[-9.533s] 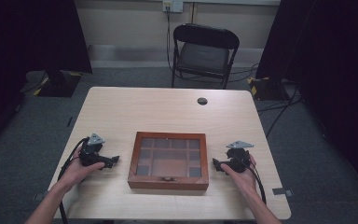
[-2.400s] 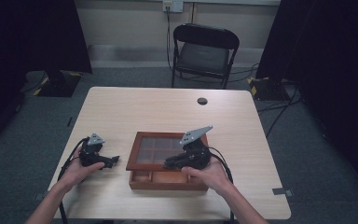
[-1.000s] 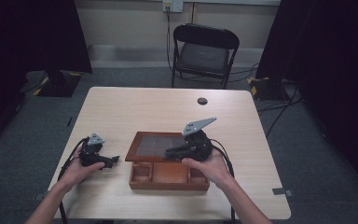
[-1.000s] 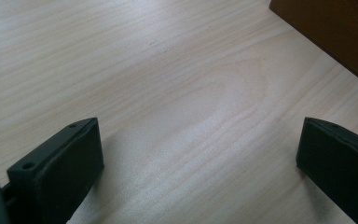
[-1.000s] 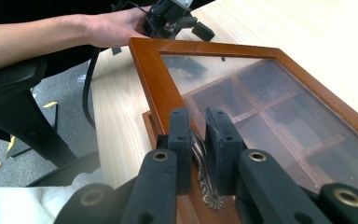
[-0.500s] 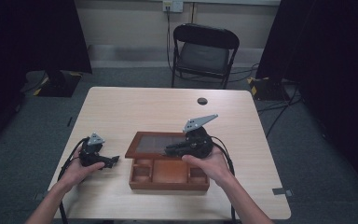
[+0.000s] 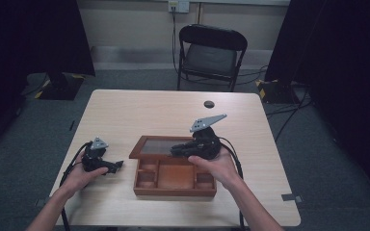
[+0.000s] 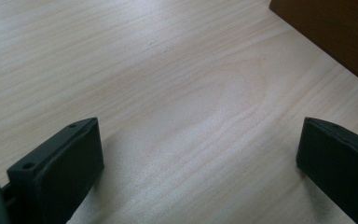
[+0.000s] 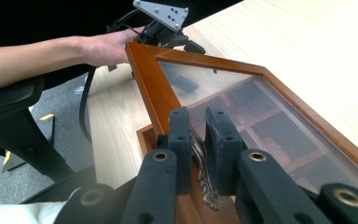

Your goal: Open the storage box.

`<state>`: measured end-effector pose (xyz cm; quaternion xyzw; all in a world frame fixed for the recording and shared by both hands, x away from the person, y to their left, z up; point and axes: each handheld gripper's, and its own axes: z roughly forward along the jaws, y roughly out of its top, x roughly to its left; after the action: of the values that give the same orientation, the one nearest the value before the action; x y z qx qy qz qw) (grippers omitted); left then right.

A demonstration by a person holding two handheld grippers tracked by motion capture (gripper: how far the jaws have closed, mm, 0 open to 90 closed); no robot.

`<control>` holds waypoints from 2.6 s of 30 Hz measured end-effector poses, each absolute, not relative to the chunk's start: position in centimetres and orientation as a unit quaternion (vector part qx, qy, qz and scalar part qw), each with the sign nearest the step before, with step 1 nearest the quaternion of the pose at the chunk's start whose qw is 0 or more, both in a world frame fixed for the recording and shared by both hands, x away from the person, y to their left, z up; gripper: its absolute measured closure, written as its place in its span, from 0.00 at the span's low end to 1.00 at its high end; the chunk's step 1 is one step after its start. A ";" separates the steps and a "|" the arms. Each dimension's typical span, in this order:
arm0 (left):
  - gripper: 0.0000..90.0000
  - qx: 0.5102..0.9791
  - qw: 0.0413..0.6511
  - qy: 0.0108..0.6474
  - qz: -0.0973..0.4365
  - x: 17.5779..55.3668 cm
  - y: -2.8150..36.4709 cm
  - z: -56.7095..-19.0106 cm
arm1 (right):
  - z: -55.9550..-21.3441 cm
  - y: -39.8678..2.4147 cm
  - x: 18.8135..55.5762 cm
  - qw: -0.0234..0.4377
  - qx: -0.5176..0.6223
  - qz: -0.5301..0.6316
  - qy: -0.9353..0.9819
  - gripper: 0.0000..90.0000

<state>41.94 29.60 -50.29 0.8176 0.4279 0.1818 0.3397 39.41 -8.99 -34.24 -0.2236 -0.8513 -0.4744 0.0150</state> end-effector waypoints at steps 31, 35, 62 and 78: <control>0.00 0.817 0.341 0.429 0.180 41.9 29.6 -50.3 | -33.1 -9.1 40.4 0.006 -0.228 -0.484 -0.845 0.91; 0.00 0.817 0.341 0.429 0.180 41.9 29.6 -50.3 | -33.1 -9.2 40.5 0.005 -0.229 -0.489 -0.841 0.91; 0.00 0.817 0.341 0.429 0.180 41.9 29.6 -50.3 | -32.9 -9.3 40.7 -0.004 -0.227 -0.500 -0.835 0.91; 0.00 0.817 0.341 0.429 0.180 41.9 29.6 -50.3 | -32.8 -9.0 41.1 -0.013 -0.231 -0.503 -0.833 0.91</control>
<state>41.93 29.58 -50.31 0.8168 0.4294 0.1802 0.3407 41.06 -8.95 -32.82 -0.2309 -0.8328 -0.5029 -0.0132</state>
